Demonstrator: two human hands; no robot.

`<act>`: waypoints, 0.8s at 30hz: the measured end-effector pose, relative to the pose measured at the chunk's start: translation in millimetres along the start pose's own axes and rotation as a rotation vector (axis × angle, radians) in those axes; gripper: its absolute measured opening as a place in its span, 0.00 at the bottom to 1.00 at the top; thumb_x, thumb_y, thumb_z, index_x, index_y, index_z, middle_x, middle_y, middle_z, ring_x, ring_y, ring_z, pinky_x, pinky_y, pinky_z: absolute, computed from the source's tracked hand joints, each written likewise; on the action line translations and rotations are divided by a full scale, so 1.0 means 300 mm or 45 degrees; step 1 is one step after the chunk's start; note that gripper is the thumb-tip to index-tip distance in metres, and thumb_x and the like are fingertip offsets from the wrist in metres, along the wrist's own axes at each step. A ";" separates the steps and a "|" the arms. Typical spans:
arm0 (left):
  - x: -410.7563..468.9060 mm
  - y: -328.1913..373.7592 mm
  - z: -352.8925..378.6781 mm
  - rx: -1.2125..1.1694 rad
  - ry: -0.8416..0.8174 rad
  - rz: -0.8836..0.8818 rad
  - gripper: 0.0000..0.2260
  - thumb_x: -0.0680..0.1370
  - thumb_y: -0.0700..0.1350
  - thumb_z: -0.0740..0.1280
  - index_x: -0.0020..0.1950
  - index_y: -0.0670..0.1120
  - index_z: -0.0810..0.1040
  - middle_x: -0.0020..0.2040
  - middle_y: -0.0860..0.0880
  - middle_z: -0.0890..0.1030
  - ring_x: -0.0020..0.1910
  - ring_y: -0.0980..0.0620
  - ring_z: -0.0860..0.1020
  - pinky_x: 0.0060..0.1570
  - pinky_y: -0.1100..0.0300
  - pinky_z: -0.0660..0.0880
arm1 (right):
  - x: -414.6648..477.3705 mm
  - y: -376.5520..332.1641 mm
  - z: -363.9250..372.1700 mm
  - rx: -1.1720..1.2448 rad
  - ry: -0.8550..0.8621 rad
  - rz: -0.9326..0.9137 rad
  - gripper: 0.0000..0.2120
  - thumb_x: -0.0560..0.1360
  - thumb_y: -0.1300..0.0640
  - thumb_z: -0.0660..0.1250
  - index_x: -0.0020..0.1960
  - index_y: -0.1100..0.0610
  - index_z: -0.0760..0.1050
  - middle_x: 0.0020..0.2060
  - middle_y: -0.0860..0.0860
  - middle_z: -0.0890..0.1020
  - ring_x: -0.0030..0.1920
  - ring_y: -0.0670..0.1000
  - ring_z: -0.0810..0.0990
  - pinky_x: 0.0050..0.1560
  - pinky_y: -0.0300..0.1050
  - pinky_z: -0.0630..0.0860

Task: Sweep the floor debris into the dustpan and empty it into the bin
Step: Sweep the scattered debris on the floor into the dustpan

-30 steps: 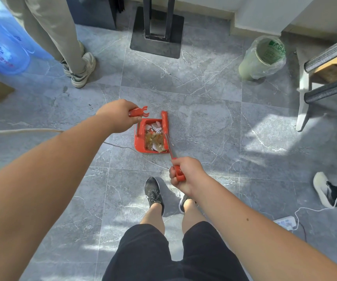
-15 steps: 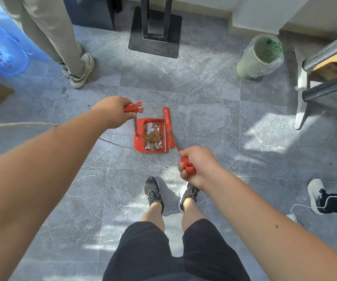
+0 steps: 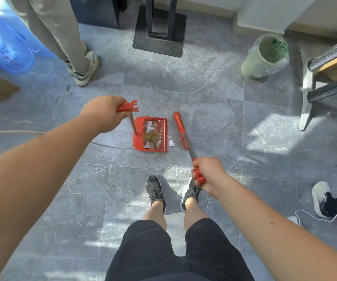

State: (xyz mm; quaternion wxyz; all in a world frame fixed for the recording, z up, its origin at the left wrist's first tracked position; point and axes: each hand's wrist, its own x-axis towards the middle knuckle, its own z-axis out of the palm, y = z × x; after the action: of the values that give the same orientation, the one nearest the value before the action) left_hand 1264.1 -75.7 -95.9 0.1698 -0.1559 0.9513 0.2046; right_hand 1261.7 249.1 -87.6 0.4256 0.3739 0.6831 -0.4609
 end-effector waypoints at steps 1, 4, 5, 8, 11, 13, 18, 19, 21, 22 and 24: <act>-0.010 -0.010 -0.003 0.007 0.002 -0.004 0.09 0.80 0.56 0.67 0.56 0.54 0.80 0.43 0.51 0.79 0.44 0.45 0.75 0.42 0.51 0.75 | 0.000 0.008 0.007 -0.014 0.005 0.001 0.04 0.77 0.68 0.61 0.45 0.62 0.72 0.27 0.55 0.70 0.22 0.50 0.69 0.21 0.35 0.63; -0.030 -0.040 -0.008 0.003 0.012 -0.029 0.10 0.81 0.55 0.67 0.56 0.52 0.80 0.44 0.50 0.79 0.44 0.46 0.74 0.42 0.52 0.73 | -0.002 0.028 0.041 -0.024 0.004 -0.005 0.03 0.76 0.69 0.60 0.46 0.63 0.72 0.28 0.55 0.69 0.22 0.50 0.69 0.21 0.36 0.62; -0.034 -0.048 -0.007 -0.002 0.012 -0.045 0.10 0.81 0.55 0.67 0.56 0.52 0.80 0.44 0.50 0.79 0.44 0.46 0.74 0.42 0.52 0.73 | -0.003 0.031 0.054 -0.016 -0.003 -0.007 0.04 0.76 0.69 0.60 0.47 0.62 0.72 0.28 0.55 0.69 0.22 0.50 0.69 0.22 0.36 0.61; -0.040 -0.062 0.009 -0.021 0.004 -0.092 0.11 0.80 0.56 0.67 0.57 0.52 0.81 0.45 0.49 0.80 0.44 0.45 0.75 0.43 0.53 0.72 | -0.004 0.037 0.093 0.004 -0.039 -0.001 0.04 0.77 0.68 0.60 0.46 0.62 0.72 0.27 0.55 0.69 0.23 0.50 0.68 0.23 0.36 0.61; -0.039 -0.063 0.027 -0.028 -0.005 -0.104 0.11 0.81 0.56 0.66 0.57 0.53 0.81 0.46 0.49 0.81 0.44 0.46 0.75 0.42 0.53 0.73 | -0.009 0.030 0.126 0.007 -0.098 0.017 0.04 0.77 0.68 0.60 0.47 0.61 0.71 0.26 0.55 0.69 0.24 0.50 0.68 0.23 0.35 0.61; -0.035 -0.068 0.031 -0.020 -0.012 -0.112 0.10 0.81 0.56 0.66 0.57 0.53 0.81 0.45 0.50 0.81 0.44 0.46 0.76 0.41 0.53 0.73 | -0.010 0.012 0.131 0.025 -0.139 0.032 0.04 0.78 0.68 0.60 0.46 0.61 0.71 0.26 0.56 0.70 0.23 0.50 0.68 0.22 0.34 0.61; -0.034 -0.110 0.032 -0.026 -0.030 -0.147 0.10 0.80 0.55 0.67 0.57 0.51 0.80 0.45 0.50 0.80 0.44 0.45 0.75 0.43 0.52 0.74 | -0.038 -0.059 0.098 0.161 -0.223 0.078 0.02 0.78 0.67 0.62 0.49 0.61 0.70 0.31 0.57 0.72 0.20 0.47 0.70 0.18 0.33 0.62; -0.037 -0.122 0.034 -0.031 -0.031 -0.153 0.11 0.80 0.55 0.67 0.57 0.51 0.81 0.45 0.50 0.80 0.45 0.45 0.76 0.44 0.51 0.75 | -0.052 -0.068 0.094 0.147 -0.235 0.069 0.03 0.78 0.67 0.62 0.49 0.61 0.71 0.32 0.57 0.72 0.20 0.47 0.70 0.18 0.33 0.62; -0.044 -0.143 0.039 -0.035 -0.028 -0.168 0.11 0.80 0.56 0.67 0.57 0.52 0.81 0.45 0.50 0.81 0.45 0.45 0.77 0.45 0.50 0.77 | -0.078 -0.075 0.100 0.093 -0.240 0.035 0.04 0.78 0.67 0.62 0.50 0.61 0.72 0.32 0.57 0.72 0.22 0.47 0.69 0.19 0.33 0.61; -0.048 -0.152 0.041 -0.037 -0.022 -0.174 0.11 0.80 0.56 0.67 0.57 0.53 0.81 0.45 0.50 0.81 0.46 0.44 0.77 0.45 0.49 0.77 | -0.087 -0.074 0.106 0.064 -0.232 0.012 0.04 0.78 0.67 0.62 0.50 0.60 0.72 0.32 0.57 0.71 0.22 0.47 0.69 0.20 0.33 0.61; -0.051 -0.164 0.044 -0.039 -0.010 -0.180 0.10 0.80 0.56 0.67 0.57 0.53 0.81 0.45 0.50 0.81 0.46 0.44 0.78 0.46 0.49 0.77 | -0.093 -0.071 0.121 0.018 -0.204 -0.037 0.05 0.77 0.68 0.61 0.47 0.60 0.72 0.31 0.56 0.70 0.23 0.48 0.68 0.22 0.33 0.60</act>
State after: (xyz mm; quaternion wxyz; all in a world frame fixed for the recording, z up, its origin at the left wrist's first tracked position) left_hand 1299.1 -108.9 -117.9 0.1851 -0.2244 0.9341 0.2071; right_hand 1261.1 205.2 -62.9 0.4695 0.3289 0.6491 -0.5001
